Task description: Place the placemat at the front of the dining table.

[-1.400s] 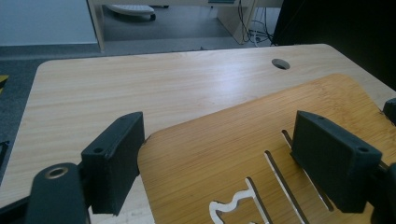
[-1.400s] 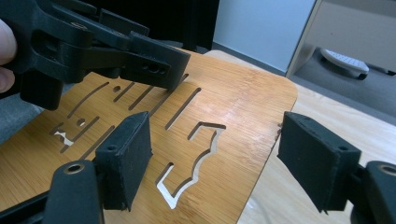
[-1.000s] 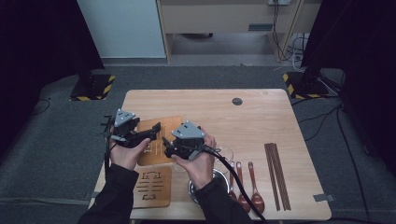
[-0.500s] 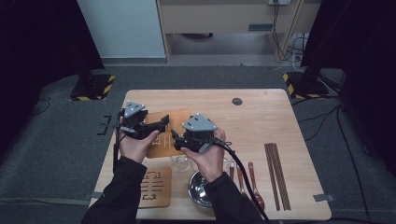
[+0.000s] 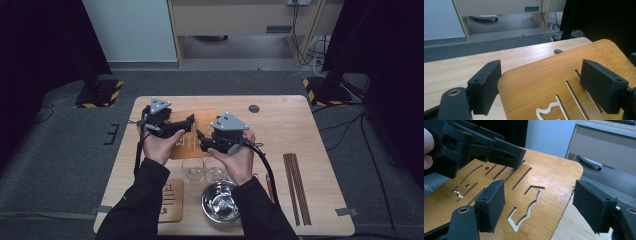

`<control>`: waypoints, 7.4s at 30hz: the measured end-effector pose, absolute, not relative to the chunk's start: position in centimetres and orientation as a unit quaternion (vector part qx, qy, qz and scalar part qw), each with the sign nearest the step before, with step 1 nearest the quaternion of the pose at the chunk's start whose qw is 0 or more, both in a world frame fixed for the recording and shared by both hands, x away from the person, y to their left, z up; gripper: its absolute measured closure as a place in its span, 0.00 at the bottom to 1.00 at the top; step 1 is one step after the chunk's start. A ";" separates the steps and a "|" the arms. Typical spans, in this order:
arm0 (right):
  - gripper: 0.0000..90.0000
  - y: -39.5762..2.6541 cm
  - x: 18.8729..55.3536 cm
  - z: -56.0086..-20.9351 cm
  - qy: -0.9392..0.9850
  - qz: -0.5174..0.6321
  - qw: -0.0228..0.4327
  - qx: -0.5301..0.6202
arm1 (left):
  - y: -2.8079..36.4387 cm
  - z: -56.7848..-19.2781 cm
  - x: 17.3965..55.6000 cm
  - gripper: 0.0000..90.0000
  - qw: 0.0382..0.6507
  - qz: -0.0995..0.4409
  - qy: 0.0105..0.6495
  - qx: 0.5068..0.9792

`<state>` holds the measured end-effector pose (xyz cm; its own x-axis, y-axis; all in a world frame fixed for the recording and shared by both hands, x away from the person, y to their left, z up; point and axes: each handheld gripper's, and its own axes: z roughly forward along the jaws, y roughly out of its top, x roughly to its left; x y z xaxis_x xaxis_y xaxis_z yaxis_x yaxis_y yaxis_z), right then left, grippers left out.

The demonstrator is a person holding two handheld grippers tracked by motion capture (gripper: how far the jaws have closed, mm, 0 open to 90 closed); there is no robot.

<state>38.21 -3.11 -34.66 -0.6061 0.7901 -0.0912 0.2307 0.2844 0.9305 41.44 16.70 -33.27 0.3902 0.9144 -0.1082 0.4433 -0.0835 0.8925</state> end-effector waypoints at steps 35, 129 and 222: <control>0.29 -8.1 44.5 -36.3 0.737 0.504 0.275 0.357 | 11.6 -34.1 47.9 0.20 0.444 0.265 0.484 0.706; 0.28 -7.5 53.9 -52.2 0.812 0.337 0.127 0.460 | 10.0 -51.9 57.3 0.20 0.305 0.140 0.542 0.770; 0.26 -9.6 53.2 -52.7 0.863 0.330 0.154 0.350 | 15.5 -52.8 52.8 0.06 0.316 0.126 0.423 0.840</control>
